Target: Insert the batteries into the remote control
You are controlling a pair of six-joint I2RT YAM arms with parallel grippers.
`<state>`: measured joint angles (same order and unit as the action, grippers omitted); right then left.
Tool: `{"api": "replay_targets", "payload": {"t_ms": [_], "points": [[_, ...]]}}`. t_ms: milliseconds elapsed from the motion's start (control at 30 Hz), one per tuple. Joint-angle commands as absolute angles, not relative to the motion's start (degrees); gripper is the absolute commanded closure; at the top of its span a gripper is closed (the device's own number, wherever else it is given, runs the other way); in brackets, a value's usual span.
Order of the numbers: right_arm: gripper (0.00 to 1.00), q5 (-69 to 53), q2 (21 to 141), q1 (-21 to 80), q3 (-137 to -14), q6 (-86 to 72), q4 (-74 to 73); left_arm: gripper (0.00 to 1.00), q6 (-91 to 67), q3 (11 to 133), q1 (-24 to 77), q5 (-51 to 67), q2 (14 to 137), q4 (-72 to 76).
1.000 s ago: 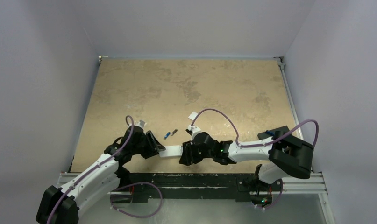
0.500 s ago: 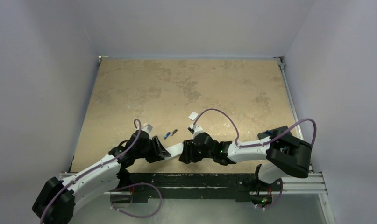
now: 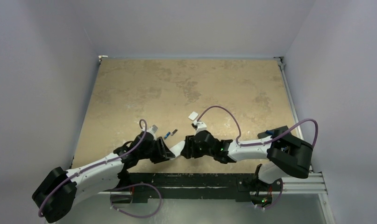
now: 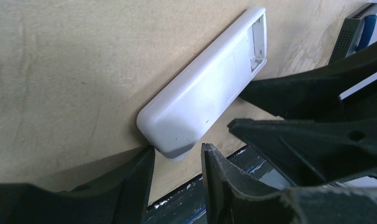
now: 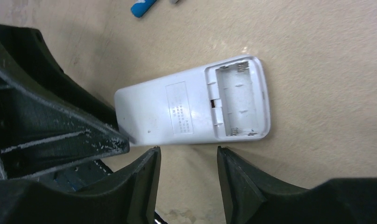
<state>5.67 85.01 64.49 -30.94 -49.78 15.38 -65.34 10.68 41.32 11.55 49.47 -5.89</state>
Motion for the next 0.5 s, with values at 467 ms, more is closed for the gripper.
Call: {"api": "replay_targets", "payload": {"t_ms": [467], "points": [[0.42,10.5,77.6,58.4,-34.7,-44.3,4.9,0.6,-69.0,13.4,51.6,4.6,57.9,5.9]]}}
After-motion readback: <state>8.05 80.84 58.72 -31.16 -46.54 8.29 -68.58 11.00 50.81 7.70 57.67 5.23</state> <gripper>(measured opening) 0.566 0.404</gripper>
